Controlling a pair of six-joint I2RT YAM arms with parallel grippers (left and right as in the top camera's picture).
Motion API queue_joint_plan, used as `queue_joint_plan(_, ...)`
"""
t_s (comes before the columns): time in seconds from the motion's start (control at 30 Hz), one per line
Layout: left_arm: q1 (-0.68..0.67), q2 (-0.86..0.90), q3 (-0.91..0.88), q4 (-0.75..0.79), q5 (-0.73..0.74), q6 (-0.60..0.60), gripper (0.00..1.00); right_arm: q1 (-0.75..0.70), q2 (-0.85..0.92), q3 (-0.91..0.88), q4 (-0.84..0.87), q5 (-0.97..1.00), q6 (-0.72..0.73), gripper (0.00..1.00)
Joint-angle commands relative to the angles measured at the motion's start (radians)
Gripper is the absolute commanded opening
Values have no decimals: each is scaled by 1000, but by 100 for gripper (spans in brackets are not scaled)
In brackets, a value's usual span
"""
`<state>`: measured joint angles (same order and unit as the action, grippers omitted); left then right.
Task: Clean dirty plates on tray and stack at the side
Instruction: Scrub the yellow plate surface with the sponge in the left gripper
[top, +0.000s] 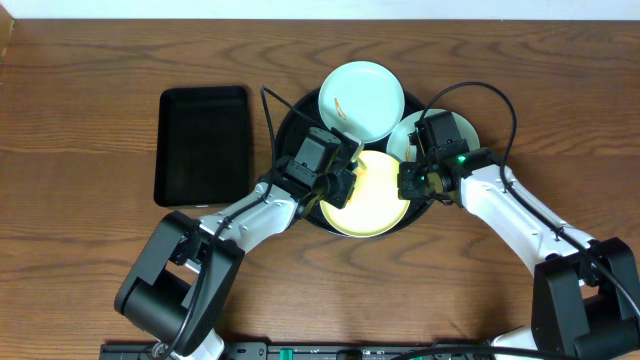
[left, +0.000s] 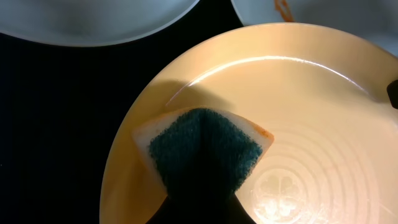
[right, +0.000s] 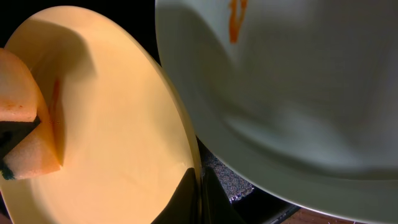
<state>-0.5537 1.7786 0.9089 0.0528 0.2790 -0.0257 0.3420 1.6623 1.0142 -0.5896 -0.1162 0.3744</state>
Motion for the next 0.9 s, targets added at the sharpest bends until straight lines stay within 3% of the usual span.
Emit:
queue_joint_plan(0.0,-4,19,-6,3,-6,6,8,5,9,-3,3,-11,-2,1)
queue_joint_plan(0.43,-4,66,-6,66,-6,6,7,5,9,-3,3,-3,-9,1)
queue_joint_plan(0.87,5,97,-5,222,-10,3,7,5,9,-3,5,-3,-9,1)
